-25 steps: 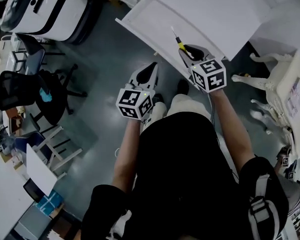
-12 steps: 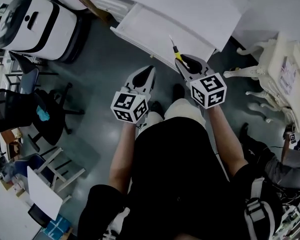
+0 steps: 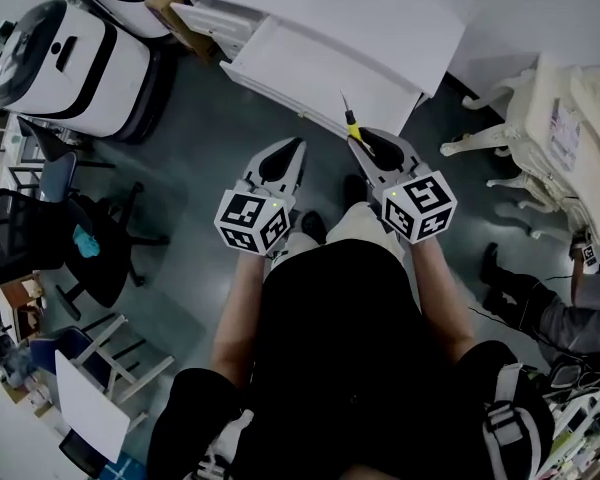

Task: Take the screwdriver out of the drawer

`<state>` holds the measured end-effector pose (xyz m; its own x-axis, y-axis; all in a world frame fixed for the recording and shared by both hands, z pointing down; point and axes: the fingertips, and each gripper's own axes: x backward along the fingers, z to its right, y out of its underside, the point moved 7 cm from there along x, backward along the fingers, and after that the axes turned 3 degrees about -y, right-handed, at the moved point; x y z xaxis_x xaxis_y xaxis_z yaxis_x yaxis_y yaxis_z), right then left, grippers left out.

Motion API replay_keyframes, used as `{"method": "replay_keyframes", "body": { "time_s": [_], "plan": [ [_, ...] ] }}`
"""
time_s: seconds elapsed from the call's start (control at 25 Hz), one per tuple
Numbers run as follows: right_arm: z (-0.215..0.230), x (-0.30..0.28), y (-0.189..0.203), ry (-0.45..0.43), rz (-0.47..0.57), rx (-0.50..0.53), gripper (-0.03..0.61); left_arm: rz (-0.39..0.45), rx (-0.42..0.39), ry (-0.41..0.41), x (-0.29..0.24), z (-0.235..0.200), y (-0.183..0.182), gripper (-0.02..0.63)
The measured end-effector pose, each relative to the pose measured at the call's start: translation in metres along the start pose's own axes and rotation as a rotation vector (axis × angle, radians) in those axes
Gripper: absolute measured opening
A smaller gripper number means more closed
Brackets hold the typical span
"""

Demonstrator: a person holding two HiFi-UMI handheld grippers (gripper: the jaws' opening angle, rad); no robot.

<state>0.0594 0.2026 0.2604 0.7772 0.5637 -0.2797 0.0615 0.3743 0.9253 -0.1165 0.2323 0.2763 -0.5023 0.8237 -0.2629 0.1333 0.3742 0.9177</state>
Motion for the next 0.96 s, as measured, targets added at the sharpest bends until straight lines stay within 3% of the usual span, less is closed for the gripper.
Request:
{"method": "replay_keyframes", "body": {
  "time_s": [0.28,0.96],
  "plan": [
    [-0.012,0.013,-0.003,0.02,0.034,-0.005,0.094,0.002,-0.02,0.006,0.008,0.002,-0.004,0.028],
    [-0.006,0.014,-0.002,0.028,-0.002,0.009,0.094,-0.01,0.003,0.029,-0.003,0.004,0.001,0.028]
  ]
}}
